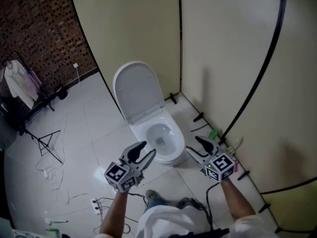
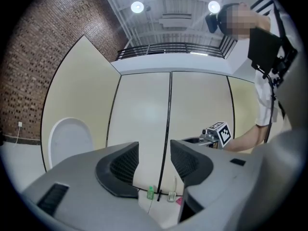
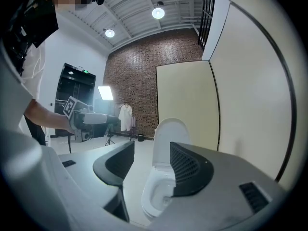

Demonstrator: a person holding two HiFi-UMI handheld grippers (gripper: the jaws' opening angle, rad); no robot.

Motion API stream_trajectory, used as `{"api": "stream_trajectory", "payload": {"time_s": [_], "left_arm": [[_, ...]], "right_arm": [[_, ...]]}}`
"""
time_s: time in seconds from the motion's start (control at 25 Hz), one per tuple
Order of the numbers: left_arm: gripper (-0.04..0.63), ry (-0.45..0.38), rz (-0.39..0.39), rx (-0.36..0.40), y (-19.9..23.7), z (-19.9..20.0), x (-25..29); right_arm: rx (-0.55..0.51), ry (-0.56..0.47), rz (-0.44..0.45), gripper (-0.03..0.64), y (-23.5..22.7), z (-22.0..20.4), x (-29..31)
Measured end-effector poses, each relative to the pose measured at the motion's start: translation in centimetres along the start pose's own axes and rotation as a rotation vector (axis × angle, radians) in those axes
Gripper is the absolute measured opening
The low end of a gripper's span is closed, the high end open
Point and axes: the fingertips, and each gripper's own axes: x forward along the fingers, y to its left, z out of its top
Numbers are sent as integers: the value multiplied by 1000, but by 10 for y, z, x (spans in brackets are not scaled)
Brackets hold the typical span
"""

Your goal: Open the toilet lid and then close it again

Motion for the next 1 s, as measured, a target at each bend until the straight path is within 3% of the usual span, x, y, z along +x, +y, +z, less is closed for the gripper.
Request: {"api": "stream_trajectory", "payload": {"time_s": [0.32,0.56,0.72,0.8,0.88,1.0], "left_arm": [[199,2,-8,2,91,-8,-16],[199,61,28,-28,244,-33,-59],[201,124,-3,-27,340,-39,-70],[208,125,-23,-31,378,-32,-59],[284,135,-35,-6,413,-20,-35],[331,159,-53,13,467,0,23]], "right_arm": [[12,2,-102,232,20,-7,27],[105,-30,-277,232,47,-11,91],[195,-69,-397,232,72,-10,133],[232,-83,-433,232,88,-9,150],[261,-89,-456,232,102,-9,162],[294,-90,-491,232,111,-11,167]]}}
